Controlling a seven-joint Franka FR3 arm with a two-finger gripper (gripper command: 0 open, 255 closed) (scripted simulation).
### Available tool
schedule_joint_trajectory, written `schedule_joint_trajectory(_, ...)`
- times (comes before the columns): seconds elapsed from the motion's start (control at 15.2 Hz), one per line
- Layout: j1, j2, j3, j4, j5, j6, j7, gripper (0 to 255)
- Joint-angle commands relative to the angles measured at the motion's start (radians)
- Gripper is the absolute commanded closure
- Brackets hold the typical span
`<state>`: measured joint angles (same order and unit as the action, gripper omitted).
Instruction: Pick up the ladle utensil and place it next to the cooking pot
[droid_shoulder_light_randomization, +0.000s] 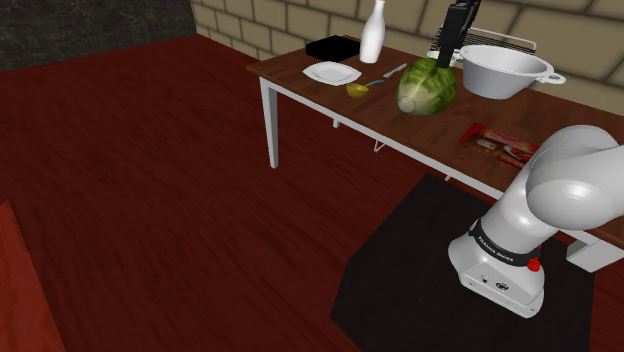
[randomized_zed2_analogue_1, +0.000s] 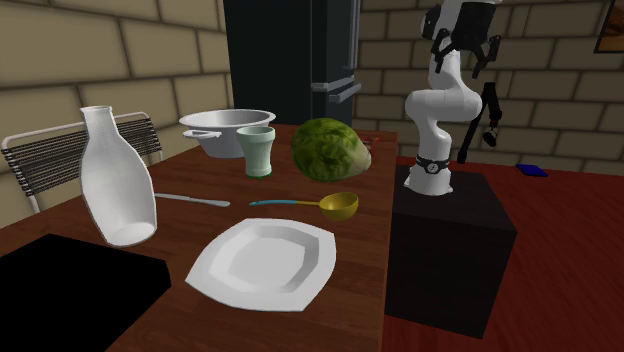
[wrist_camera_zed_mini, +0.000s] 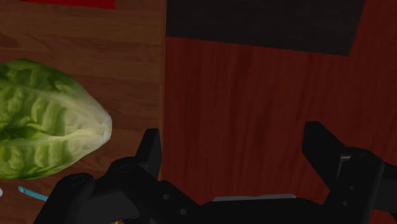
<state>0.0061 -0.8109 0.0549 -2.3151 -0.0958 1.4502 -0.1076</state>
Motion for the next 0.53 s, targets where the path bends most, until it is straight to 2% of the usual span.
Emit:
schedule_joint_trajectory(0.0,0.0,0.0,0.0,0.0,0.0,0.0,0.0,0)
schedule_joint_trajectory(0.46,-0.032,0.183,-0.064,-0.01,-0.04,0.214,-0.028,0)
